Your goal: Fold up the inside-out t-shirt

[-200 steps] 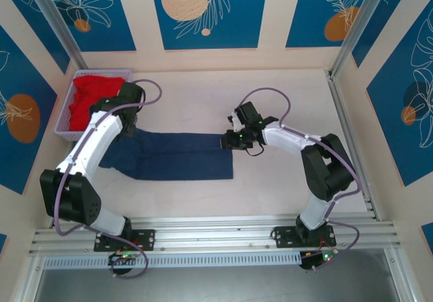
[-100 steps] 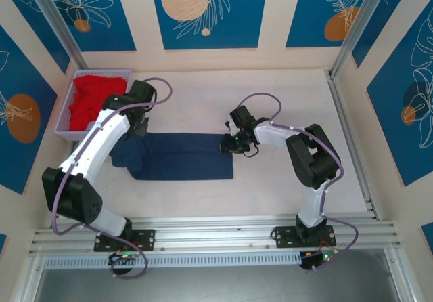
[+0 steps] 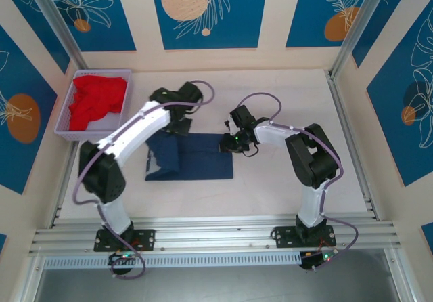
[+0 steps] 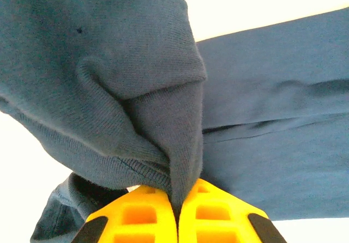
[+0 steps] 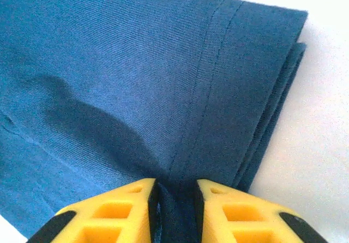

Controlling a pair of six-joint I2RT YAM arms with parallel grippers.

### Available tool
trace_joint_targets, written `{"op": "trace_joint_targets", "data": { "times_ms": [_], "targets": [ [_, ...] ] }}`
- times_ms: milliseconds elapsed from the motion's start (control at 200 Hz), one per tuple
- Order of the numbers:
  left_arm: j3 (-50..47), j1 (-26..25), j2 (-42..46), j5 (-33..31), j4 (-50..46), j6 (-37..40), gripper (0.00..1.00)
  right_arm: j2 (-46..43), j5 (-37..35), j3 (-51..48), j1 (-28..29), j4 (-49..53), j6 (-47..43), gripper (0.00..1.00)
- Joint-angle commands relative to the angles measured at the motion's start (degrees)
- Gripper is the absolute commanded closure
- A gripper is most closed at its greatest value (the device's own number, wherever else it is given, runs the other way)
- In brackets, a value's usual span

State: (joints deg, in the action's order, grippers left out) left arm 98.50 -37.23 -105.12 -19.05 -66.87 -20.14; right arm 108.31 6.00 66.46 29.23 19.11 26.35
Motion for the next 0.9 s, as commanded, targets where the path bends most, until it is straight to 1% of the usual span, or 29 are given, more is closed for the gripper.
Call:
{"op": "trace_joint_targets", "data": {
  "times_ms": [0, 40, 130, 185, 235, 265, 310, 400, 450, 515, 580, 635, 735, 810, 895],
  "targets": [
    [7.2, -5.0, -8.7, 7.0, 1.6, -5.8, 0.80, -7.0, 3.0, -2.5, -3.5, 0.5, 0.4, 0.68],
    [10.4, -6.8, -12.0, 8.9, 2.4, -6.5, 0.67, -9.7, 3.6, -4.4, -5.5, 0.3, 1.1, 0.66],
    [16.9, -10.1, -17.9, 14.6, 5.6, -7.5, 0.50, -15.3, 4.3, -8.8, -10.6, -0.3, 2.5, 0.64],
    [20.7, -11.3, -19.7, 17.6, 6.6, -7.1, 0.45, -18.0, 3.9, -11.2, -13.4, -0.5, 2.7, 0.62],
    [22.5, -11.8, -19.1, 18.4, 6.6, -6.3, 0.40, -19.7, 3.5, -12.8, -15.7, -0.6, 2.9, 0.62],
    [21.8, -11.7, -17.5, 18.1, 7.2, -5.8, 0.33, -20.5, 3.7, -13.5, -16.6, -0.7, 2.8, 0.61],
    [18.7, -11.8, -13.7, 16.9, 8.9, -4.4, 0.26, -21.5, 3.9, -14.3, -17.1, -1.2, 2.6, 0.60],
    [6.0, -10.4, -2.7, 13.6, 13.7, -4.1, 0.17, -22.2, 4.3, -14.6, -16.3, -2.2, 2.8, 0.58],
    [-3.2, -8.5, 4.3, 13.2, 17.1, -5.8, 0.14, -21.8, 4.9, -14.4, -15.3, -3.4, 3.2, 0.56],
    [-16.3, -4.2, 12.8, 14.4, 22.1, -8.6, 0.12, -20.1, 5.4, -12.8, -13.3, -5.1, 3.6, 0.54],
    [-26.9, 1.0, 18.8, 18.1, 26.9, -11.1, 0.11, -17.3, 4.6, -9.7, -10.5, -5.6, 4.1, 0.48],
    [-33.0, 4.4, 21.5, 21.7, 30.7, -12.4, 0.11, -14.5, 3.5, -6.6, -8.5, -5.8, 4.5, 0.45],
    [-37.6, 7.3, 21.5, 27.2, 36.3, -13.5, 0.09, -9.1, 1.3, -1.3, -6.3, -4.9, 6.3, 0.40],
    [-37.8, 7.5, 18.5, 29.2, 38.9, -13.2, 0.09, -4.9, 0.6, 2.6, -5.7, -4.0, 7.9, 0.37],
    [-36.8, 7.4, 14.1, 30.8, 40.8, -12.7, 0.08, 0.2, 0.0, 6.6, -5.5, -2.7, 9.4, 0.37]
  ]
}}
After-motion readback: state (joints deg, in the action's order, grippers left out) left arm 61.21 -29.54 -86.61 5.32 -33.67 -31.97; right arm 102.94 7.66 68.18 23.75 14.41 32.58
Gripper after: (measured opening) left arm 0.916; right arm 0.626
